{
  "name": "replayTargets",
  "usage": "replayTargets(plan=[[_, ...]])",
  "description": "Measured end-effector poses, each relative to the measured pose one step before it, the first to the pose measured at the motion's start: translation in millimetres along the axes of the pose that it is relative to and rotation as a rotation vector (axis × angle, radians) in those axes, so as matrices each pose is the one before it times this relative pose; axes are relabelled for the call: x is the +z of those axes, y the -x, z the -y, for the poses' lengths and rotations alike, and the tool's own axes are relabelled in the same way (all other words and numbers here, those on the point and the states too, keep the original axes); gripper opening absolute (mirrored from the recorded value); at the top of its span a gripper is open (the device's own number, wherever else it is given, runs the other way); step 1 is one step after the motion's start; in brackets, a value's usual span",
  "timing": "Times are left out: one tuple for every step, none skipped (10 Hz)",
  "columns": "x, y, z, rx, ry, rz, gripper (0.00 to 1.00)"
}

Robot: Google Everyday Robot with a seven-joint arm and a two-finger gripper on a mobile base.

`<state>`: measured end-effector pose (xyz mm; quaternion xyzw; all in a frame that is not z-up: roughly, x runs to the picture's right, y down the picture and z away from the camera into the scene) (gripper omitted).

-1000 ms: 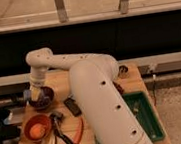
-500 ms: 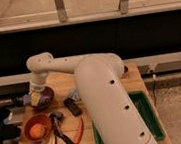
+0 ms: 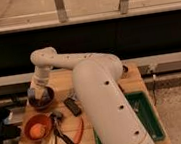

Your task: Wipe purple bowl with sponge

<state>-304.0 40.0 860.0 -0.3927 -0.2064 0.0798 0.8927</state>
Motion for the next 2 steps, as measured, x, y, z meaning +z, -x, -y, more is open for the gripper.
replayTargets(plan=[[-0.15, 2.63, 0.82, -0.004, 0.00023, 0.00372, 0.0], [-0.81, -2.42, 1.03, 0.00265, -0.00133, -0.00185, 0.0]])
